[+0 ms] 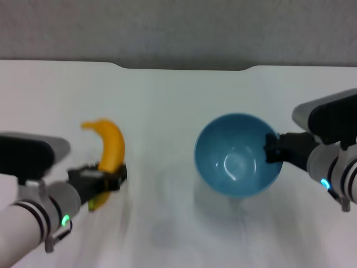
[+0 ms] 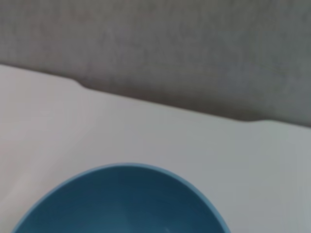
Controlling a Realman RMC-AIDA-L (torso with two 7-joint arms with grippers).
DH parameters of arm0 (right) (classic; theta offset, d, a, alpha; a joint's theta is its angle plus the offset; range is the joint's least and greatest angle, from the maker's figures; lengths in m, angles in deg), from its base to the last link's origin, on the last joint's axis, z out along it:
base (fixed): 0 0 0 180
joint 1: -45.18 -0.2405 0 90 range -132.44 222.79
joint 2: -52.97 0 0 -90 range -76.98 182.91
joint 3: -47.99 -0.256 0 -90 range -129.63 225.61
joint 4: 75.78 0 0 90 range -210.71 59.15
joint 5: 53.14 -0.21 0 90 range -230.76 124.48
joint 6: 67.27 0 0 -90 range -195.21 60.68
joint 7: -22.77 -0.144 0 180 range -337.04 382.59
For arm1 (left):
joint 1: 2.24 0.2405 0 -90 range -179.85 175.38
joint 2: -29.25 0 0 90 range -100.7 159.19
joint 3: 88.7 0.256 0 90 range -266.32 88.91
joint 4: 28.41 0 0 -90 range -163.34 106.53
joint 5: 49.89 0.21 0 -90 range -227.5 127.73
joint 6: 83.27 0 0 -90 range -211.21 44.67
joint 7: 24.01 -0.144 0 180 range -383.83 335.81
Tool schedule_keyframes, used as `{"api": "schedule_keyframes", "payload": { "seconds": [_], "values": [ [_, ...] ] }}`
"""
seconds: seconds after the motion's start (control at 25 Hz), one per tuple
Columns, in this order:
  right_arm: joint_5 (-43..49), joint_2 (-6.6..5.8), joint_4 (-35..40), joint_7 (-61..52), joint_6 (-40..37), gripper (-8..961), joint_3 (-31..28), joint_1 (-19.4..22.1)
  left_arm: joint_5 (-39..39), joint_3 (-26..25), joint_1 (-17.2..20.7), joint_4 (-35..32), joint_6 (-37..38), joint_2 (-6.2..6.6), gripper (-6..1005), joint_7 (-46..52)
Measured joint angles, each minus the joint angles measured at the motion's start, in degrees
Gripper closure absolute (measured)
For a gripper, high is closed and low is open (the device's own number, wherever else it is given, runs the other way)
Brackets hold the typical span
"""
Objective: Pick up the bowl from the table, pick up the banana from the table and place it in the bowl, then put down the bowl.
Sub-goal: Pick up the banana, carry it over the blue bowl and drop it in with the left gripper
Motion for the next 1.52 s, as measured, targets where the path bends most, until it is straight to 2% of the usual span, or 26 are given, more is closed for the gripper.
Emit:
{"api": "schedule_keyframes", "payload": {
  "seconds": [0.08,0.12,0.28,0.4,0.6,0.8,1.0,1.52],
  "values": [
    [-1.4,0.00,1.7,0.0,0.7,918,0.9,-0.7,2.6,-0.3,4.5,7.7,-1.2,0.01,495,0.0],
    [-1.8,0.00,2.3,0.0,1.0,918,1.2,-0.9,2.6,-0.3,4.5,7.7,-1.2,0.01,494,0.0],
    [-4.2,-0.03,4.3,0.0,2.3,918,3.0,-2.4,3.8,0.5,7.9,14.7,-2.7,0.01,492,0.0],
    [-5.9,-0.02,5.6,0.0,3.3,918,4.8,-3.8,4.1,2.2,8.3,17.6,-3.8,0.01,490,0.0],
    [-9.5,0.03,7.5,-0.1,4.3,918,7.2,-6.9,4.8,5.6,7.0,17.9,-4.9,0.06,487,-0.1],
    [-10.8,-0.01,7.5,-0.1,5.2,918,7.6,-7.2,6.0,7.1,5.8,17.7,-5.3,0.00,484,-0.1],
    [-13.4,-0.15,7.3,0.2,5.5,916,9.2,-9.4,7.0,8.0,4.4,15.3,-7.3,-0.17,481,-0.1],
    [-12.9,-0.28,4.4,0.5,5.1,914,9.0,-10.1,6.9,8.9,4.1,12.3,-11.3,-0.11,473,0.0]
  ]
}}
